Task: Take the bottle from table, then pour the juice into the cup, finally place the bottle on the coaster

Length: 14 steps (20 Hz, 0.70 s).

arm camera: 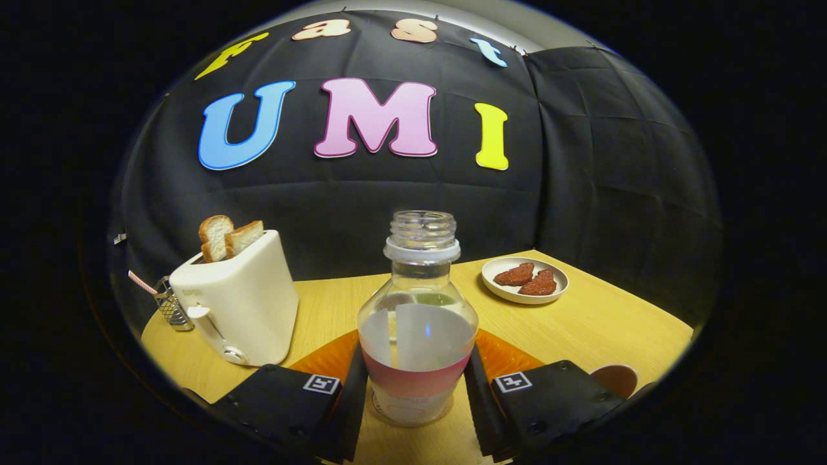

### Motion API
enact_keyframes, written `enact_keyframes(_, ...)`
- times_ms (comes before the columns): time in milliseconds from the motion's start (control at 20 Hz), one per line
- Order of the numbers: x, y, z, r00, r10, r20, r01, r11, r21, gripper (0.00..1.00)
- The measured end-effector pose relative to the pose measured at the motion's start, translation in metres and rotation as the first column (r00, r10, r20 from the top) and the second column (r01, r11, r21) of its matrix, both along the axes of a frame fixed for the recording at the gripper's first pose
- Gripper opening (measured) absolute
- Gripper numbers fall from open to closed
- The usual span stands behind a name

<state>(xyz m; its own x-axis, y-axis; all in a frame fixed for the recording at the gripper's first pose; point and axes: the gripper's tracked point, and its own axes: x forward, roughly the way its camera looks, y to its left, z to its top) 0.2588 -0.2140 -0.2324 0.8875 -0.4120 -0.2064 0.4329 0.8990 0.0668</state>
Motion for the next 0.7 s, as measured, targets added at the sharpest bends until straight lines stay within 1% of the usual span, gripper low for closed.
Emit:
enact_keyframes(100,0.006,-0.007,-0.002,1.0,-0.025,0.007,0.025,1.0,0.001,0.72)
enact_keyframes(200,0.01,-0.009,-0.005,1.0,-0.029,0.006,0.029,0.999,-0.015,0.72)
enact_keyframes(450,0.017,0.005,-0.012,1.0,-0.004,0.001,0.004,0.999,-0.032,0.73)
enact_keyframes(550,0.016,0.006,-0.017,1.0,-0.003,-0.011,0.003,0.999,-0.052,0.73)
enact_keyframes(700,0.018,0.012,-0.018,1.0,0.022,-0.013,-0.023,0.996,-0.088,0.73)
